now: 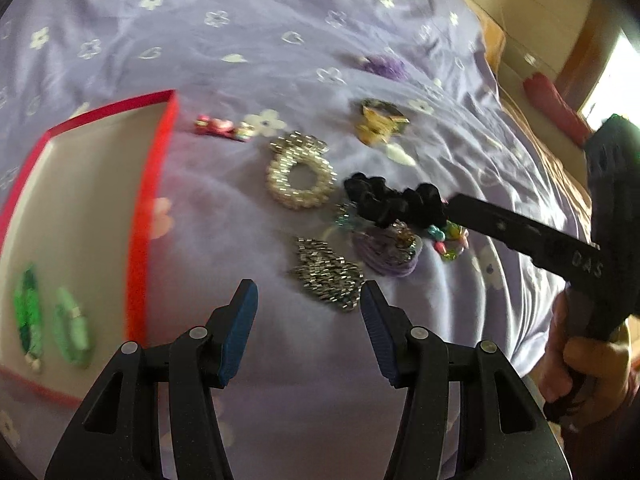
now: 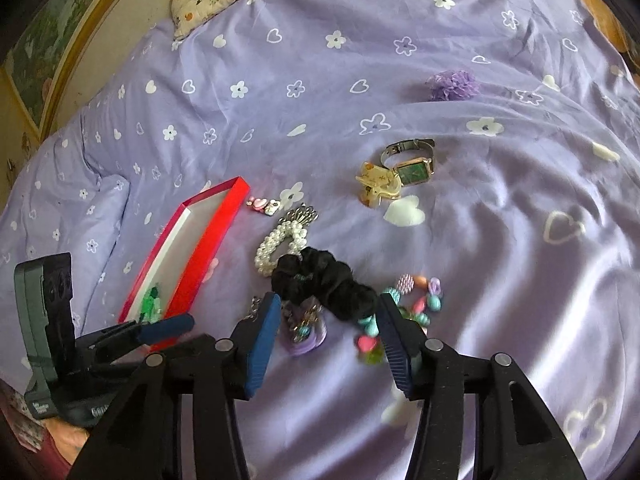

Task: Organize jewelry
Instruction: 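Grasp the silver chain with the left gripper while the right gripper grasps the black scrunchie, then carry the silver chain and black scrunchie over the red box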

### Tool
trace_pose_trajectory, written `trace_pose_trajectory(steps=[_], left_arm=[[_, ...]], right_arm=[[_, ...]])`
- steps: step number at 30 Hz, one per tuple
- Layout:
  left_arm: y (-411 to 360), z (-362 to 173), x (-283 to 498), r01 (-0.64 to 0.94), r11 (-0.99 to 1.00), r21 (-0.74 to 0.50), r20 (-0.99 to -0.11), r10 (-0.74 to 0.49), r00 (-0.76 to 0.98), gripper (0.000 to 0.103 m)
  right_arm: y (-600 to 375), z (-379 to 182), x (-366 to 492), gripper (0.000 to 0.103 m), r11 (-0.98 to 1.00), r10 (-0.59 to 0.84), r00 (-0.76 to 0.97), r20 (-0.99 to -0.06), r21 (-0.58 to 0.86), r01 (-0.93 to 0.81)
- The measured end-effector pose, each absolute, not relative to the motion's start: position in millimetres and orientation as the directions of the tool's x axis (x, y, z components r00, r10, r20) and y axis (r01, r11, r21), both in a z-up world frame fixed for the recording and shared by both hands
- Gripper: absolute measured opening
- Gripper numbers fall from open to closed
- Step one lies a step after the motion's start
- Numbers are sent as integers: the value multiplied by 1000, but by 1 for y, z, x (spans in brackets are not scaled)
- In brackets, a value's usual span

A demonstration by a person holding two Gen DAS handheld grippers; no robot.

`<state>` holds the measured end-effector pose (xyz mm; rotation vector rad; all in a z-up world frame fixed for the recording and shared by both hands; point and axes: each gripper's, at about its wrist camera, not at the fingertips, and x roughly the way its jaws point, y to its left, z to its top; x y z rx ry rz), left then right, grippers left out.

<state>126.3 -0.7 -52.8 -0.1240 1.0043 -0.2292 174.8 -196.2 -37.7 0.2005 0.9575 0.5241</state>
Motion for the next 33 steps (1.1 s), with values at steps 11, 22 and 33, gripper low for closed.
trace_pose_trajectory(steps=[11,22,33], left_arm=[[-21,-76,148,182,971,-155,-835,-227,501,22],[-11,-62,136,180,963,-200,-795,-266,545,17],[16,-21,107,149,962,-228,-729,-271,629,17]], right_arm=[[-179,-59,198,24,858,496,416,-763,356,-370],[-192,-45,183,9,844,534,463,-707,418,-336],[-181,-4,163,9,797,604,491,-628,477,-370]])
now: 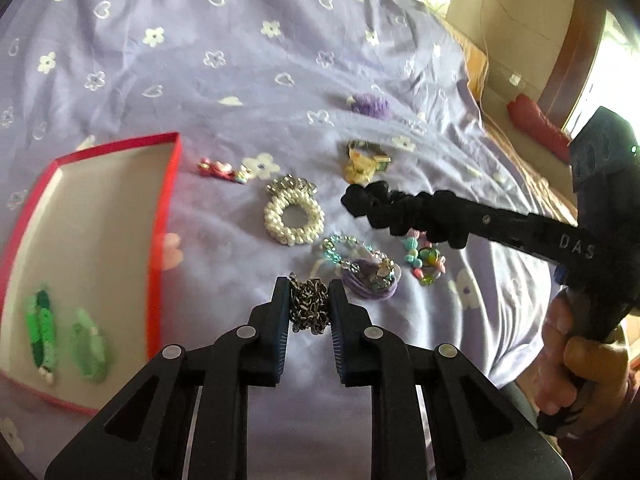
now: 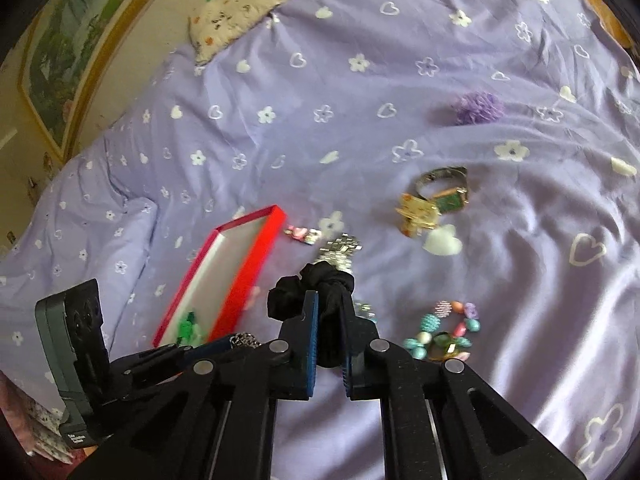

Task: Organize jewelry
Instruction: 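Carry the silver chain and black scrunchie over the red box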

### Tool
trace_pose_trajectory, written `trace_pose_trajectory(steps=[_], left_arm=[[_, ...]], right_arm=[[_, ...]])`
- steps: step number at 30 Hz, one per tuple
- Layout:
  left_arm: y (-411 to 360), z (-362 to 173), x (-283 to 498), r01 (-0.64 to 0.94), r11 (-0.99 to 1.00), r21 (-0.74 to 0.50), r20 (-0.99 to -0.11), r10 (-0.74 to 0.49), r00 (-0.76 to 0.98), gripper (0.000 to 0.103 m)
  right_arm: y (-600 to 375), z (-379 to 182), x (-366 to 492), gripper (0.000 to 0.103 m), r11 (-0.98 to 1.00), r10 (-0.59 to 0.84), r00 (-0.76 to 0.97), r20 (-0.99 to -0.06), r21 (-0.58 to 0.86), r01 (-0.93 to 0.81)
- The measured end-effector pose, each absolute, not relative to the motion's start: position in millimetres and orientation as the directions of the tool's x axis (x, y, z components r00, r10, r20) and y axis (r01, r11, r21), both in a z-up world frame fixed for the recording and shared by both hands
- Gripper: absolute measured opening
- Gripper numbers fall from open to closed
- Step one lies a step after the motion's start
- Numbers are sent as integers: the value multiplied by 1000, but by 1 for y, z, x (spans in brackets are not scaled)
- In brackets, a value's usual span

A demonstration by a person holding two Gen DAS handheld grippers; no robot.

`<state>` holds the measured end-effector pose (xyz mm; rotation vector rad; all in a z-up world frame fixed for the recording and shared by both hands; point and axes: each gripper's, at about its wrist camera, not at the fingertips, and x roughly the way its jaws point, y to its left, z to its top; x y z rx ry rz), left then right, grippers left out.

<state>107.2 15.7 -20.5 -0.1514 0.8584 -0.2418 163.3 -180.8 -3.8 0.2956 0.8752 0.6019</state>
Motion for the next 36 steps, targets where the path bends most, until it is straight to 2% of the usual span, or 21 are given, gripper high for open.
trace_pose_trajectory(steps=[19,36], left_arm=[[112,2,76,-15,970,-242,-686,-160,710,17],[203,-16,98,-171,957,-233,-708,-46,705,17]], right_arm=[[-92,-4,147,9,734,671,393,-629,486,-475],[7,-20,170,9,692,692,308,-653,477,-542]])
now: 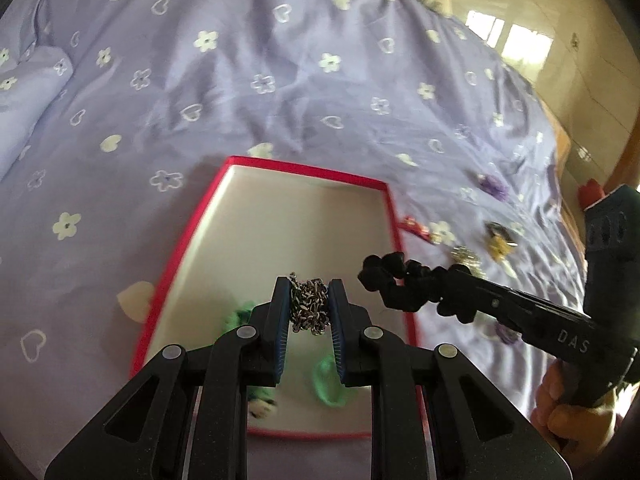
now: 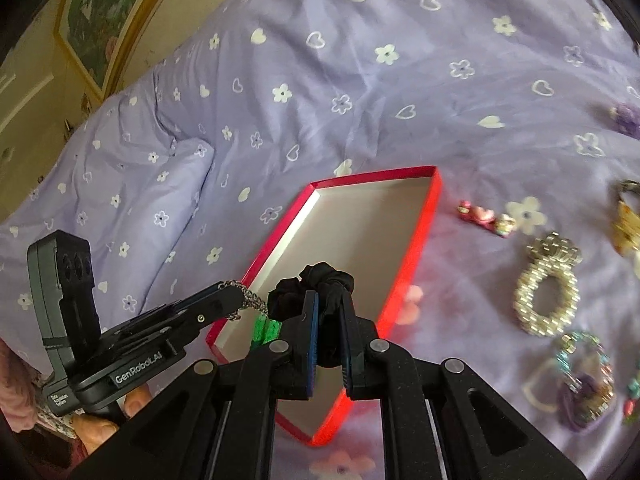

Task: Organize jewelry
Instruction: 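Carry the silver chain and black scrunchie over the red box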

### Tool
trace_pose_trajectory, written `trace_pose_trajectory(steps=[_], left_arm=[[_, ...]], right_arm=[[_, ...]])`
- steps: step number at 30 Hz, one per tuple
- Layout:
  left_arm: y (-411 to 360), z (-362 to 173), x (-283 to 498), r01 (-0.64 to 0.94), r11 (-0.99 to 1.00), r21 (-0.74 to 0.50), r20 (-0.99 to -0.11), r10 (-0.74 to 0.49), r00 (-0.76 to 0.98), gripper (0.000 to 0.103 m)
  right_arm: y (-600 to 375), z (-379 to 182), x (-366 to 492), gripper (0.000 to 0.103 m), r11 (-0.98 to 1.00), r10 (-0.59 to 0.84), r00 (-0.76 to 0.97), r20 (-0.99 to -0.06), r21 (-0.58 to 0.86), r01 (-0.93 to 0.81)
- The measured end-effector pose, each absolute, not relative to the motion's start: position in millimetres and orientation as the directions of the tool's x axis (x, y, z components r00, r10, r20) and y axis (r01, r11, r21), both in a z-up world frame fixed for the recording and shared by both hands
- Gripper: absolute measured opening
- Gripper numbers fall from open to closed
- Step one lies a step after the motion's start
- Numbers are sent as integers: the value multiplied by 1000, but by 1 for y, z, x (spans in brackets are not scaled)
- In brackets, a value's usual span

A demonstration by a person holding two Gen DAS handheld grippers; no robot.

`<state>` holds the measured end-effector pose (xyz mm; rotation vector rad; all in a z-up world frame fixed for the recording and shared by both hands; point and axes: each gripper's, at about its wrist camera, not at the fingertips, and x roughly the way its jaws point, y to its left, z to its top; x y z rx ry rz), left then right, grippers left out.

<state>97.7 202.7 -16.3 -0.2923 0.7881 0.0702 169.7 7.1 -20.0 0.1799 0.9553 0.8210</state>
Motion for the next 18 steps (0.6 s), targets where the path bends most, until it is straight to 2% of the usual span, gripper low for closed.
trace_pose_trajectory(steps=[7,18], left_arm=[[231,-38,121,-221,952,-213,-739,-9,673,17],[236,-74,136,-245,956,-164,-805,14,593,17]], right_arm=[[43,-39,185,9,709,648,289,-705,420,-567],[76,-67,189,9,719,566,249,-786,323,-616]])
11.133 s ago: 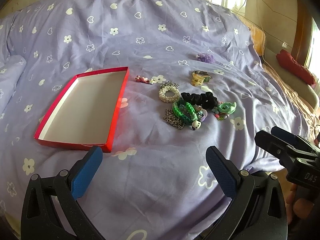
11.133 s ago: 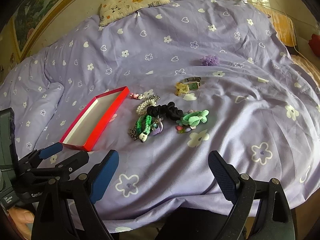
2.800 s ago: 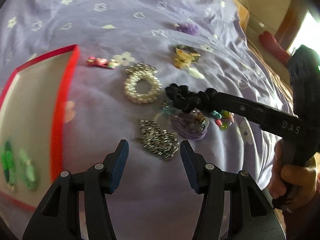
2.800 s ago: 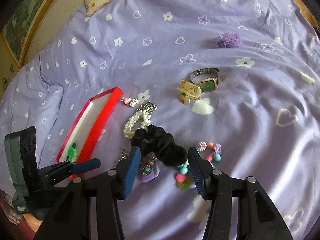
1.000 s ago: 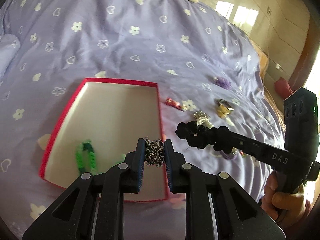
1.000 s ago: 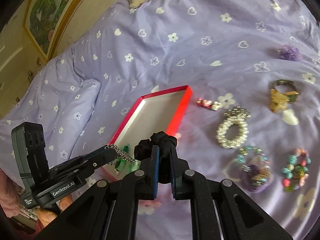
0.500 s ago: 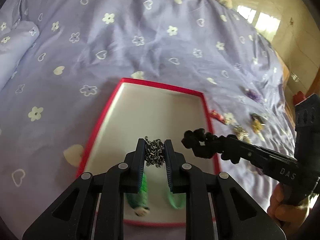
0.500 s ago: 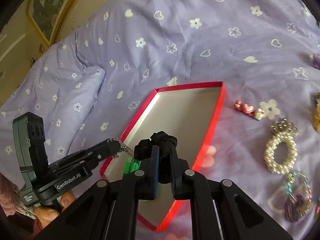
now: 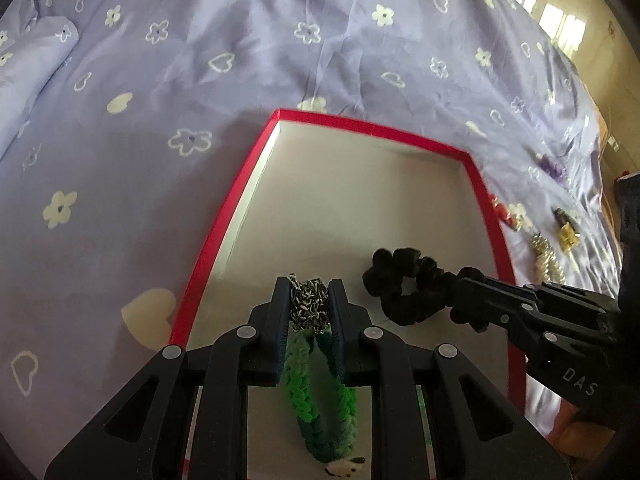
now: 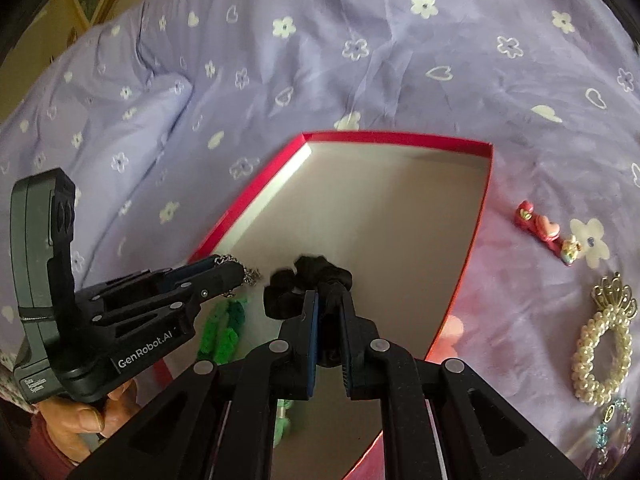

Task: Organize jewelry
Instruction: 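Carry the silver chain and black scrunchie over the red box, then open both grippers to release the chain and scrunchie into the box, then grasp the pink heart hair clip with the left gripper while the right gripper grasps the gold hoop bangle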

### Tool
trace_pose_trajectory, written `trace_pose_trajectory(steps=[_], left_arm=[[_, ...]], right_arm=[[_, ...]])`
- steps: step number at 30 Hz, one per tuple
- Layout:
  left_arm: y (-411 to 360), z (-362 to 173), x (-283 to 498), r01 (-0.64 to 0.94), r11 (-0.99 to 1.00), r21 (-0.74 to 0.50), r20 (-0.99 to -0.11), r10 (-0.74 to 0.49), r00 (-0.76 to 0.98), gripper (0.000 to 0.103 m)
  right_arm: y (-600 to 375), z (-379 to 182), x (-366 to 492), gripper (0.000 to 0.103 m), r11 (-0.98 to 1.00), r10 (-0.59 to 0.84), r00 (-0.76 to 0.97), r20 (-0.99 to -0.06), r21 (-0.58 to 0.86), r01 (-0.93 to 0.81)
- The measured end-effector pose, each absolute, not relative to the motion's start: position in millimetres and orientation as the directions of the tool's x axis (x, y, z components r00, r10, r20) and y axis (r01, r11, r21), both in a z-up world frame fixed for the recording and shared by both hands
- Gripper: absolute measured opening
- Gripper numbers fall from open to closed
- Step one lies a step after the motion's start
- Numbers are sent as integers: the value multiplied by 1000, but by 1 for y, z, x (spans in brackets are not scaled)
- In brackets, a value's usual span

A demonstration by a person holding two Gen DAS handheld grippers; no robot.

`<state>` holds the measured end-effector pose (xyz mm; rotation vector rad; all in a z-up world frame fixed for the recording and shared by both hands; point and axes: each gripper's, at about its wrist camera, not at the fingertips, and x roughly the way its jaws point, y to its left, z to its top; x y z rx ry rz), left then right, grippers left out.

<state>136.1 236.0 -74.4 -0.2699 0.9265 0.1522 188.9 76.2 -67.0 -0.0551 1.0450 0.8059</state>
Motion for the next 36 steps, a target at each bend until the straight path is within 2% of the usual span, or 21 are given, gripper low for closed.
trace_pose_trajectory(steps=[5,7,9,13,16,18,22,28,36], left_arm=[[236,-80,136,-255,954,-159,-820,17,573,17],[237,-80,137,-260,953,-154,-822,22,569,17],[237,-80,136,-273,951,-146,-824,35,565,17],[234,-77,132,-274,952,-134,-823,47,566,18],[231,-74,126,-279,952,-129,-820,55,569,26],[231,-70,121,-294,946,-137,-816,60,575,44],[228,-60,114,-299,941,-156,-806,54,590,46],[212,-38,108,-285,941,-182,-779,39,625,53],[172,-16,111,-215,956,-199,-753,-8,658,54]], right_arm=[[75,-72,188,17,717,562,233,-793,328,-615],[74,-72,189,26,720,563,231,-793,334,-609],[73,-71,189,28,715,571,228,-789,341,-610],[70,-67,187,38,714,578,235,-782,345,-609],[63,-63,187,40,717,587,242,-772,357,-599],[57,-59,186,40,717,597,246,-764,370,-591],[41,-46,184,49,715,621,268,-737,393,-578],[8,-27,181,50,715,654,308,-691,431,-551],[-45,-13,180,50,744,646,369,-668,443,-500]])
